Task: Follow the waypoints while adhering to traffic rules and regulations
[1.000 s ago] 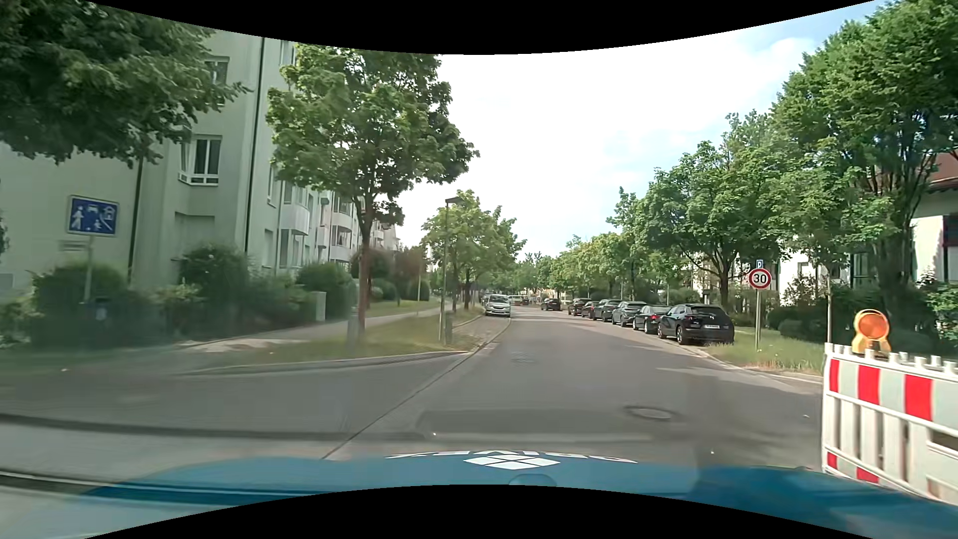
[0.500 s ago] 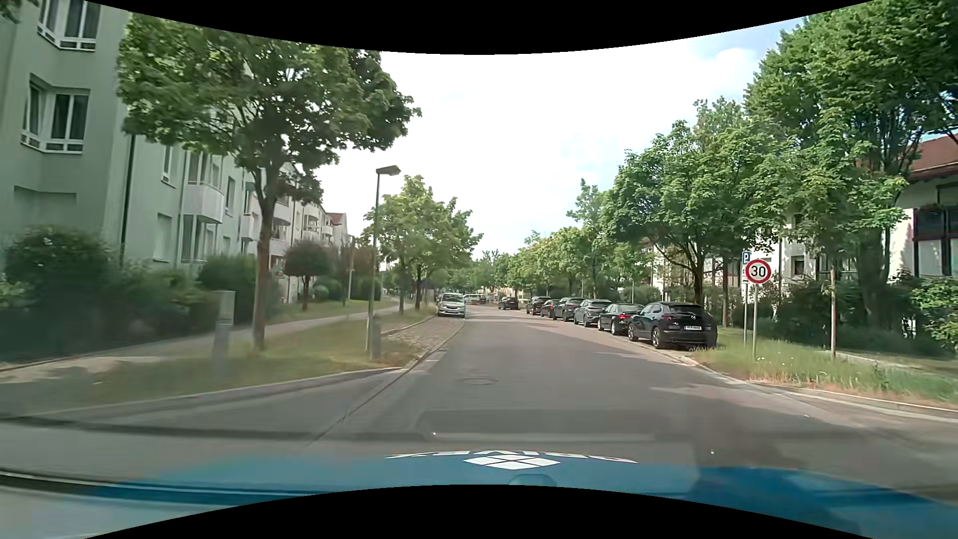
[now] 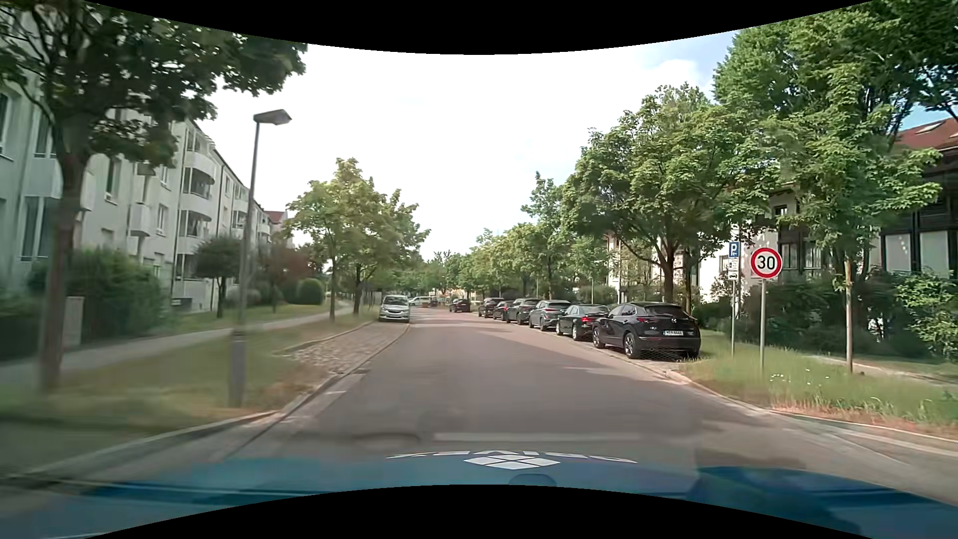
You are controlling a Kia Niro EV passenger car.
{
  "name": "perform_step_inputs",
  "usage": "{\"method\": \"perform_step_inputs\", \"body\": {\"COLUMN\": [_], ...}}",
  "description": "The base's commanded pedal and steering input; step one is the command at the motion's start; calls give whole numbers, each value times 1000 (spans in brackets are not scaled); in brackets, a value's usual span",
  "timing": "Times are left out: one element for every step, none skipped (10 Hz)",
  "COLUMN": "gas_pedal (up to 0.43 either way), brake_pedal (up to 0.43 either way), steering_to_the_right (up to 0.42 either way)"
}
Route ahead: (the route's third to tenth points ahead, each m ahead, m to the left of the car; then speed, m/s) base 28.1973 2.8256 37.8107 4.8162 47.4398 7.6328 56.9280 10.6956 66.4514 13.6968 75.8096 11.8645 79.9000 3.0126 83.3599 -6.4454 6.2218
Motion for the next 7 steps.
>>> {"method": "perform_step_inputs", "body": {"gas_pedal": [197,197,197,189,189,189,189], "brake_pedal": [0,0,0,0,0,0,0], "steering_to_the_right": [135,121,100,74,42,24,12]}}
